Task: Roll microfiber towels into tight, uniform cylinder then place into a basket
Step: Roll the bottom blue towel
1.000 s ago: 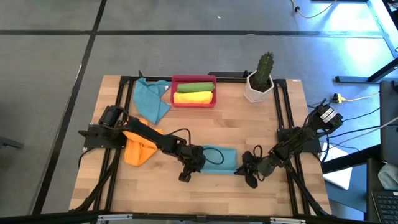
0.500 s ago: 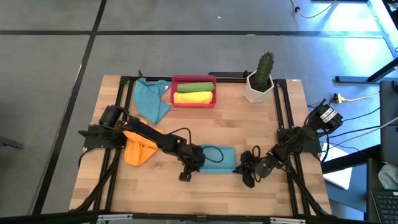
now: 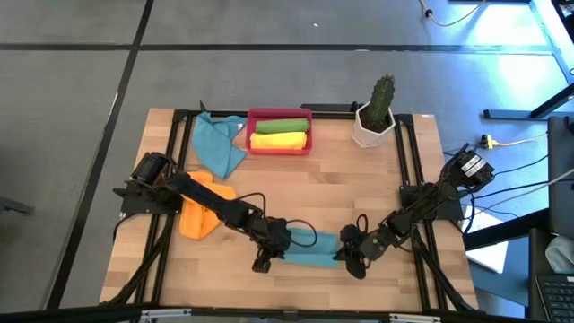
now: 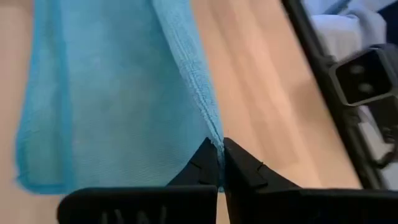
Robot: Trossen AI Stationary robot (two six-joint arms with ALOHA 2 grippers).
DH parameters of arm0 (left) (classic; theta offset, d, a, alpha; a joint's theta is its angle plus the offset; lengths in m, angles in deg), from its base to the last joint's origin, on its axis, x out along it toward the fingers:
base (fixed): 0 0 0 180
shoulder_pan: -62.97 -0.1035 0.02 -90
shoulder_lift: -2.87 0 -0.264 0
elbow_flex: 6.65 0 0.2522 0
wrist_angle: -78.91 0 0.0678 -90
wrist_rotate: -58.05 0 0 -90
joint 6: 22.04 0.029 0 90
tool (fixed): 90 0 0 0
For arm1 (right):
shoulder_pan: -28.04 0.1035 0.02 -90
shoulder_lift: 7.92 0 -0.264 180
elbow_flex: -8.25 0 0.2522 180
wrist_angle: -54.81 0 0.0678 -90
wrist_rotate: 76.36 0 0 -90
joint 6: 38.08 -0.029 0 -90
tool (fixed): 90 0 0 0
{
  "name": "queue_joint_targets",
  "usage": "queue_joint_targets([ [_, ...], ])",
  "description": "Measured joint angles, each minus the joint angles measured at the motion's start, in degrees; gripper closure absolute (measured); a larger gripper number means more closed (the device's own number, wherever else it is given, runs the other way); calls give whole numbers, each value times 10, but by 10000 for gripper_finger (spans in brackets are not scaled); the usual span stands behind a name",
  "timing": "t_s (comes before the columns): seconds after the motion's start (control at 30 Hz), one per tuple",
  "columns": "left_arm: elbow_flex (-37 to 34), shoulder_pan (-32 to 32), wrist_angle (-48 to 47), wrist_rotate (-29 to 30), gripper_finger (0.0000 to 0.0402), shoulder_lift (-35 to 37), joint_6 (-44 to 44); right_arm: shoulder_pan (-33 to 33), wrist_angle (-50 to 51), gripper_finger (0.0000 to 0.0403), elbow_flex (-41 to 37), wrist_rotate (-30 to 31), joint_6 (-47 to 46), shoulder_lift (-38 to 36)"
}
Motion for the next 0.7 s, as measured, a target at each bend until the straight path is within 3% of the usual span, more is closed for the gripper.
queue_joint_targets([
  [0.27,1,-35,-8,-34,401,-34,-4,-1,19,396,0,8,-1,0],
  [0.5,1,-37,-3,-29,401,-50,-2,-1,31,394,0,13,-1,0],
  [0.7,-1,-35,-4,-15,368,-50,31,0,41,354,-3,14,32,1],
])
